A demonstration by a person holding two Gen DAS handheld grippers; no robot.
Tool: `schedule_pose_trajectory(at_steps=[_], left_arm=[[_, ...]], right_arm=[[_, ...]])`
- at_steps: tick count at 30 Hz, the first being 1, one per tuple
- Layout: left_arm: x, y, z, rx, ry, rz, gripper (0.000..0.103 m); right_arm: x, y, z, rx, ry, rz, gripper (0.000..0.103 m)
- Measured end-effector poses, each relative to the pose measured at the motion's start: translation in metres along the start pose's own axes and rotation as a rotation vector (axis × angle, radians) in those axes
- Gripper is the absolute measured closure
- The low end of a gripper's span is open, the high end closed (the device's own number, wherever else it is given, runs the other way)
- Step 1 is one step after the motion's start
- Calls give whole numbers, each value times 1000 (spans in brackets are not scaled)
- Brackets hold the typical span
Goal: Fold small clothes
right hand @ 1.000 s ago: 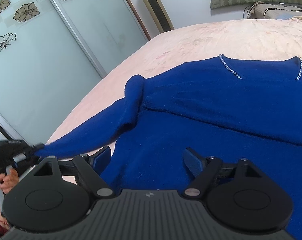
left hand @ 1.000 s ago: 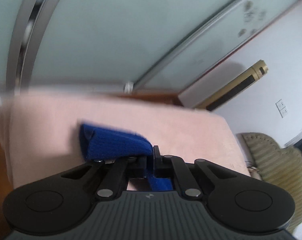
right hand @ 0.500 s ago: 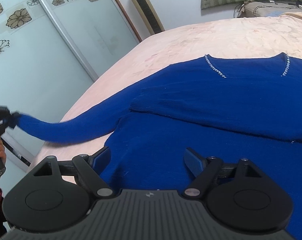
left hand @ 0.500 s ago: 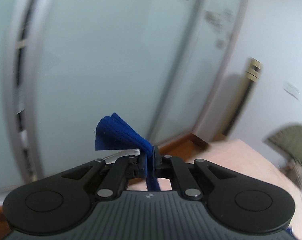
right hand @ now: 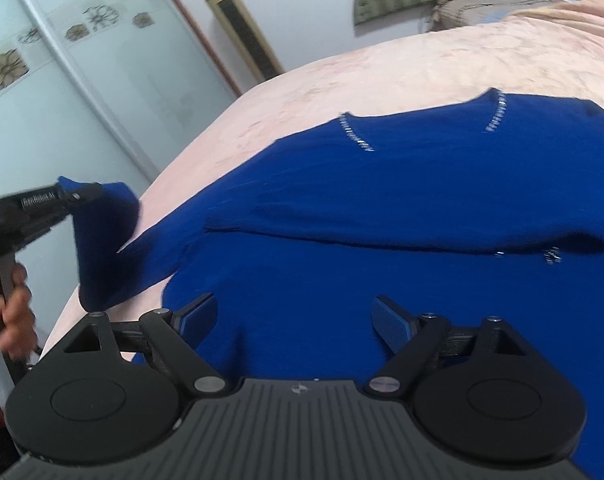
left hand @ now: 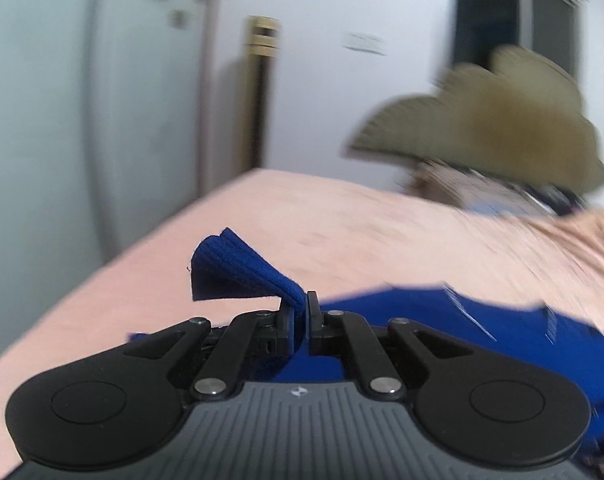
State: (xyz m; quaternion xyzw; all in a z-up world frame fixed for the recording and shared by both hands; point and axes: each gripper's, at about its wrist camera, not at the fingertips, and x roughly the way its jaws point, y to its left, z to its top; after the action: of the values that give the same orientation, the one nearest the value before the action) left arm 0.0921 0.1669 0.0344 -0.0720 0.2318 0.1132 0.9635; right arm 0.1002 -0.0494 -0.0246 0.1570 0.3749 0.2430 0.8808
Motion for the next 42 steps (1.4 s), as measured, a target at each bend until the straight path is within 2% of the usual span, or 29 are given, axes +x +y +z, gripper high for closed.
schedule_pose_trajectory(at_steps=[3,7,10,11,12,14,15,16,18,20,22,25,28,30,32,35,38,39,40,41,42], left_arm=[[7,-30,-17,88,60,-102,98],[20,-63,-44,266,213,-264,97],[15,-79,-68,374,251,-307,81],[9,-81,-74,401,233,-316,64],[1,-81,-76,415,214,-324,36],[-14,-76,-80,436,136,-356,7],[-20,-75,-81,448,93,-374,5],[-29,-73,-83,473,54,-388,5],[-37,-72,-84,507,25,-388,5],[-41,-64,-86,495,9,-376,5],[-33,-61,-81,443,9,-344,5],[-28,-37,-77,315,27,-274,5],[-24,-9,-77,159,70,-259,5],[-23,4,-78,89,103,-263,5],[-22,12,-82,53,122,-261,5],[-25,13,-85,59,122,-257,5],[-29,5,-86,97,107,-259,5],[-31,3,-87,106,102,-261,5],[-32,1,-87,115,98,-262,5],[-33,0,-87,122,97,-262,5],[-33,-2,-86,125,98,-259,5]], right_arm=[[0,-6,0,21,-8,-6,16],[3,-11,2,38,-11,-2,16],[7,-12,3,49,-7,0,16],[9,-13,5,54,-6,1,16],[10,-12,6,58,-5,3,16],[11,-12,7,60,-6,5,16],[11,-13,8,61,-7,5,16],[12,-13,9,63,-7,5,16],[13,-13,9,72,-7,9,16],[15,-13,10,81,-6,18,16],[17,-14,10,92,-4,36,15],[21,-17,10,136,3,90,16],[26,-22,10,197,15,157,18],[31,-22,10,227,27,205,20],[39,-19,10,237,43,242,23],[52,-14,14,227,41,243,31],[65,-10,23,233,50,245,49],[70,-8,27,230,70,244,65],[74,-5,30,222,92,230,86],[77,-3,32,204,107,217,94],[79,2,35,174,118,202,93]])
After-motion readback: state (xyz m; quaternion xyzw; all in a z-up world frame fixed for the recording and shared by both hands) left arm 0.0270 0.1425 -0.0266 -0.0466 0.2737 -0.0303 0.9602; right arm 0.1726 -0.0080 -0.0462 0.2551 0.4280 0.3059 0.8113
